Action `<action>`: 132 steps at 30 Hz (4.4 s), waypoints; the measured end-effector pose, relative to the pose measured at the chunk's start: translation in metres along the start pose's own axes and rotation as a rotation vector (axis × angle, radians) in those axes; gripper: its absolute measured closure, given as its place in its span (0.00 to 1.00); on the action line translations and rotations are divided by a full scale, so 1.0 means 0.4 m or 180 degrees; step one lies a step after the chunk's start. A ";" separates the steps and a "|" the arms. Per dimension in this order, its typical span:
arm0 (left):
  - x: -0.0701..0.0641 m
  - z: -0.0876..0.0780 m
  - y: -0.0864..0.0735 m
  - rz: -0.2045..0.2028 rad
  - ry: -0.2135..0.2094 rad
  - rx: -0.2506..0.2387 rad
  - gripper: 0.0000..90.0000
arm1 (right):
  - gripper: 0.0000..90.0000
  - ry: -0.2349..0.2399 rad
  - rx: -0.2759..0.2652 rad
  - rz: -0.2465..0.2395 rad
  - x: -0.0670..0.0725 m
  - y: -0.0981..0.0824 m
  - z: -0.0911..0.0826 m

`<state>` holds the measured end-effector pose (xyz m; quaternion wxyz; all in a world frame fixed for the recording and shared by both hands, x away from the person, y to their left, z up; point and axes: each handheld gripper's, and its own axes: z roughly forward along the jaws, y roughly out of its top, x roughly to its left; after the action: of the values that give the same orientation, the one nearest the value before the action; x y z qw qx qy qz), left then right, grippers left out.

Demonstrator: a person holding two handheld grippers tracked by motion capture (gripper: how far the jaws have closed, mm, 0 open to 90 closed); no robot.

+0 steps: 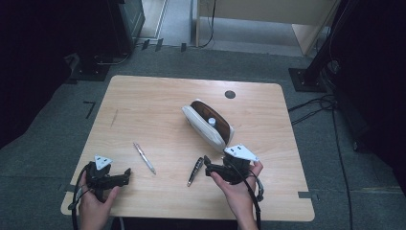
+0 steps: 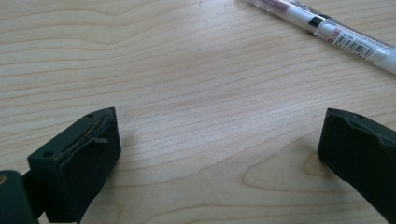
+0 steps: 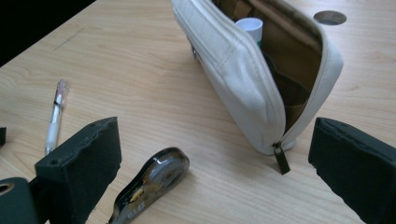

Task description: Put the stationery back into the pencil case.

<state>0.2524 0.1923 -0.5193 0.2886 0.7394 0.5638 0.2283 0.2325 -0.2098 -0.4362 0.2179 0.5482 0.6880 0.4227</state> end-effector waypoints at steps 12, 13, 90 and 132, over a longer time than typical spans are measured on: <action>0.000 0.000 0.000 0.0000 0.0000 0.0000 0.00 | 0.00 0.0045 0.0149 0.0050 0.024 -0.049 0.026; 0.000 0.000 0.000 0.0001 0.0000 0.0000 0.00 | 0.00 0.0051 0.0155 0.0053 0.027 -0.052 0.029; 0.000 0.000 0.000 0.0008 -0.0007 -0.0001 0.00 | 0.86 0.0425 0.0413 0.0034 0.041 -0.195 0.112; 0.000 0.000 0.000 0.0008 -0.0006 -0.0001 0.00 | 0.88 0.0328 0.0063 -0.0086 -0.117 -0.095 -0.070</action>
<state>0.2524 0.1921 -0.5194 0.2889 0.7403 0.5626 0.2280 0.2037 -0.2651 -0.4596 0.1825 0.5185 0.7098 0.4406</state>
